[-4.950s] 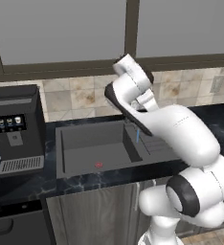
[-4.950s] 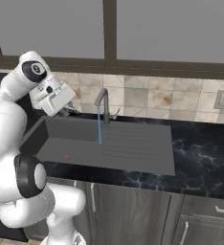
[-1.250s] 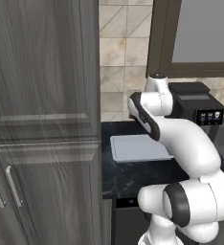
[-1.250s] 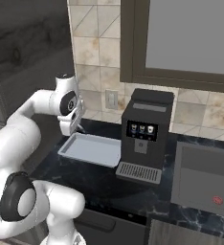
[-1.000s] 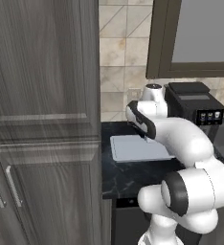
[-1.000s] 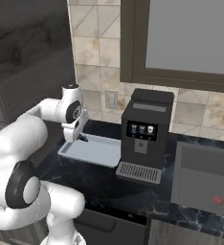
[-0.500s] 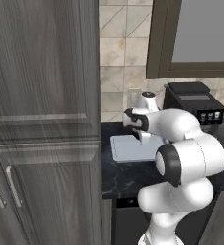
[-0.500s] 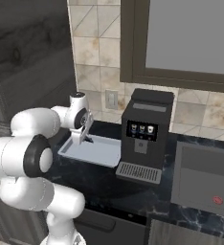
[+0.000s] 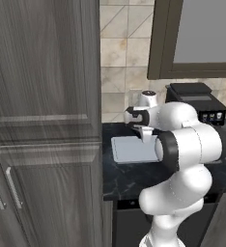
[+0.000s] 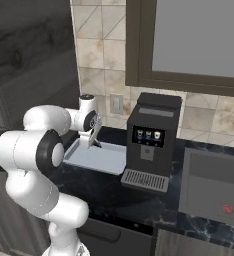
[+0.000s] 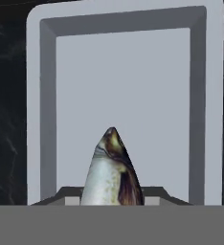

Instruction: Take the fish out of the fridge, briefly rinse it in the sink, and place it on the tray next to the sink.

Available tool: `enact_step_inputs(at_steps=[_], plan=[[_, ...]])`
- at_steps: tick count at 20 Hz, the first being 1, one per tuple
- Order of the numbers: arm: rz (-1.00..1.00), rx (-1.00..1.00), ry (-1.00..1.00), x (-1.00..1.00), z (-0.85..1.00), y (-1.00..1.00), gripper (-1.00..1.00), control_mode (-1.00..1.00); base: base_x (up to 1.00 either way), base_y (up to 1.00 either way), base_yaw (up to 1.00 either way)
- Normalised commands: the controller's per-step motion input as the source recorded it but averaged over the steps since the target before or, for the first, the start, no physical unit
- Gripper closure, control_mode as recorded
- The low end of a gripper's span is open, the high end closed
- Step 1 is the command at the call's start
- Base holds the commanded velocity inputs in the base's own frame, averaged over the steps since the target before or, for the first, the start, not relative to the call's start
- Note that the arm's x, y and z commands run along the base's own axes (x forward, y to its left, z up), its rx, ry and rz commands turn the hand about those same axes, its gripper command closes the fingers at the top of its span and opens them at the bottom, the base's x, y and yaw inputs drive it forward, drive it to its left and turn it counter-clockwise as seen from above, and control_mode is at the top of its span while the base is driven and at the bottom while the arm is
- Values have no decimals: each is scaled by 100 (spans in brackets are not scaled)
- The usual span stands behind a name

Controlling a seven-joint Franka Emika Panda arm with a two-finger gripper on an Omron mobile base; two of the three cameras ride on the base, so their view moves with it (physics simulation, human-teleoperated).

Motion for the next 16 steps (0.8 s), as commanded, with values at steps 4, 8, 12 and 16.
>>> enact_step_inputs(at_steps=[4,8,12,16], plan=[[0,-4,3,0,-56,0,100,-100,0,0,0],[0,-1,1,0,-45,0,100,-100,0,0,0],[0,0,0,-8,-13,-15,100,-100,0,0,0],[0,0,-1,-3,-6,-32,100,-100,0,0,0]])
